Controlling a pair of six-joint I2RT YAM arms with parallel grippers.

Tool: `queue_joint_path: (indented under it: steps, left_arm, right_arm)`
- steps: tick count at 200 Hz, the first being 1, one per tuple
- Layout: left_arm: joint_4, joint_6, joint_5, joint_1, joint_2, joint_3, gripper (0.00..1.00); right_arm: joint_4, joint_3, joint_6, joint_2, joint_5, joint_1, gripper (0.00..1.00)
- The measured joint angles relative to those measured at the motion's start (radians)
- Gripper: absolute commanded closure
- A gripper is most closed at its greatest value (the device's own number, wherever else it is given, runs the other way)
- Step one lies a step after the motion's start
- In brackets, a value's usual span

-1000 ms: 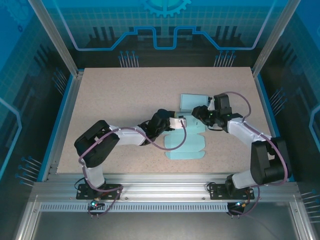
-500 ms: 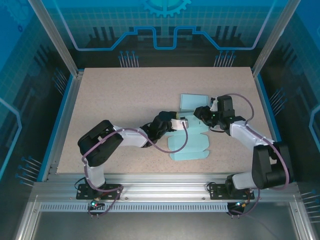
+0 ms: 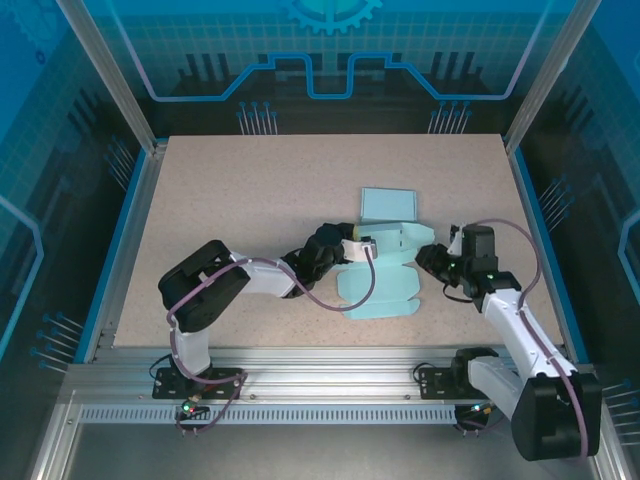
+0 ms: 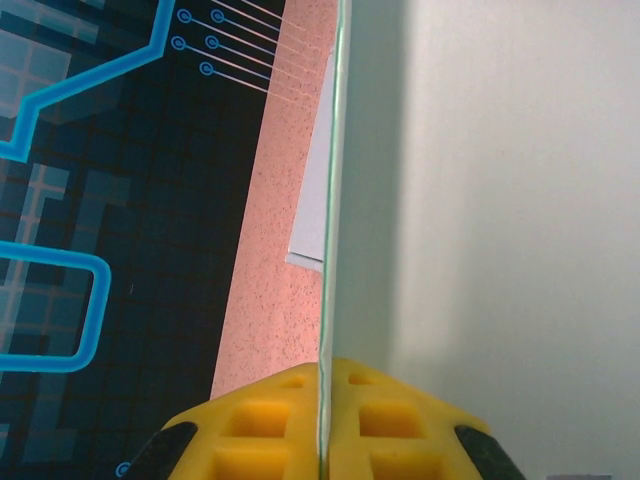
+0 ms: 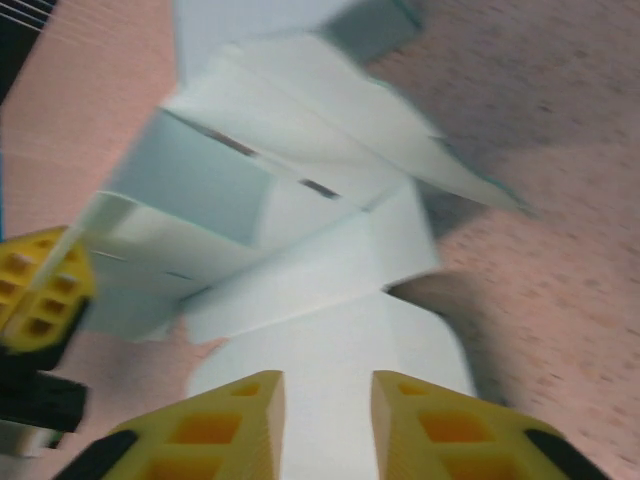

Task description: Fold the paper box

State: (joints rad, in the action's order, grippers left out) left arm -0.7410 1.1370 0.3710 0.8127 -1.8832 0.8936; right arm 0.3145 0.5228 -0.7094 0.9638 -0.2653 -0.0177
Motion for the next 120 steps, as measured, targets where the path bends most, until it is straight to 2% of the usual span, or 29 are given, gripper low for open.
queue_joint_path:
  steps: [19, 82, 120]
  left_arm:
    - [-0.009, 0.015, 0.000, 0.000, 0.000, -0.006, 0.92]
    - [-0.046, 0.073, 0.012, 0.000, -0.021, -0.006, 0.92]
    - [-0.061, 0.093, 0.026, 0.000, -0.032, -0.006, 0.92]
  right_arm:
    - [-0.002, -0.029, 0.006, 0.013, -0.001, 0.027, 0.76]
    - [-0.125, -0.035, 0.014, 0.178, -0.036, 0.034, 0.67]
    - [-0.198, -0.039, 0.011, 0.225, -0.058, 0.034, 0.66]
